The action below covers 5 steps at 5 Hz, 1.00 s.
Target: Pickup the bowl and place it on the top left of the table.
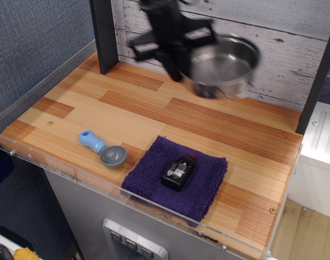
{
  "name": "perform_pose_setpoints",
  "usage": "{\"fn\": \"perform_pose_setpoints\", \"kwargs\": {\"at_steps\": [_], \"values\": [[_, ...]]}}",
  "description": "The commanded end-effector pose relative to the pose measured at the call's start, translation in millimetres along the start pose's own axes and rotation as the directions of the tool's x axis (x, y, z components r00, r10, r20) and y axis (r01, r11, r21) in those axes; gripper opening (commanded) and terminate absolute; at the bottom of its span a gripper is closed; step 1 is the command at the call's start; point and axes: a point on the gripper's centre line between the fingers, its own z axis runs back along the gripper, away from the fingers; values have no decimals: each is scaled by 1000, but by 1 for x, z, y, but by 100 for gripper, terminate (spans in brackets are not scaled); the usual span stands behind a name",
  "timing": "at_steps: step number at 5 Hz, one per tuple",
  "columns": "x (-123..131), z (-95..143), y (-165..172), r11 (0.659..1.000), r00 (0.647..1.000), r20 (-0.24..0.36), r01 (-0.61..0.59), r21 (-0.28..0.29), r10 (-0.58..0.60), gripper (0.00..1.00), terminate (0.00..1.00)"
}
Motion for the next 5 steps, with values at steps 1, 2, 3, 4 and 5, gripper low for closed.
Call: {"fn": "perform_pose_setpoints", "kwargs": {"at_steps": [1,2,3,4,5], "values": [[33,34,55,995,988,122,-97,7,95,0,0],[47,31,84,984,975,141,-177,32,171,0,0],[57,19,109,969,964,144,-237,69,225,0,0],[62,-2,123,964,965,130,-243,110,229,0,0],[63,-18,132,958,968,112,-239,160,223,0,0]]}}
